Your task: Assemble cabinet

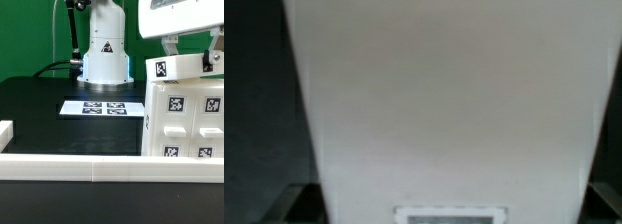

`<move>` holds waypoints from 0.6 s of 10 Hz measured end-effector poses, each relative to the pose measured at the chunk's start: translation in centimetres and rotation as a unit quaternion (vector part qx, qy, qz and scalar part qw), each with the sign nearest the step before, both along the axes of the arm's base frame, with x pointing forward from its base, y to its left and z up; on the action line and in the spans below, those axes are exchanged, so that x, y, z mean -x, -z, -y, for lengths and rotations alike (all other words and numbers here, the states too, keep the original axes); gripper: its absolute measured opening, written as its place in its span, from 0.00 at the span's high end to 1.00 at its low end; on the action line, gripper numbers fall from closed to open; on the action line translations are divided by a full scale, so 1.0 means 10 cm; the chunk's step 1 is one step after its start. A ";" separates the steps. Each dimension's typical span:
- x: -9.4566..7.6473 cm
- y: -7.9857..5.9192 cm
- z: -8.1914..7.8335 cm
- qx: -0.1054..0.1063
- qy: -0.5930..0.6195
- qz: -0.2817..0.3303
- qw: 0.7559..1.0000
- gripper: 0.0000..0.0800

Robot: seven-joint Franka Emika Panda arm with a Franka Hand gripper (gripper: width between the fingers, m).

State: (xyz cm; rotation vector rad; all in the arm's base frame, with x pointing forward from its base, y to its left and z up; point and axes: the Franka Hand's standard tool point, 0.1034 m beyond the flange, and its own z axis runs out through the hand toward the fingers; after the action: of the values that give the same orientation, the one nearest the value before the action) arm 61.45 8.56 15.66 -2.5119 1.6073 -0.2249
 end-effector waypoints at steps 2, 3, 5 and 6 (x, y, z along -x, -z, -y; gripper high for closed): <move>0.01 0.01 -0.01 -0.034 0.096 -0.004 0.995 0.30; 0.02 0.01 -0.02 -0.050 0.148 -0.008 0.988 0.30; 0.02 0.01 -0.04 -0.083 0.253 -0.017 0.964 0.30; 0.02 0.01 -0.05 -0.099 0.307 -0.022 0.946 0.30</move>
Offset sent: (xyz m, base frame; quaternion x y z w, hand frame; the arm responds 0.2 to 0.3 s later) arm -0.0032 -0.0003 -0.0093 0.0126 0.0009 0.2329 0.9724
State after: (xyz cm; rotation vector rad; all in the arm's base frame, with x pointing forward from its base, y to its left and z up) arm 61.30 9.05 15.57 -1.8174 2.2613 -0.0667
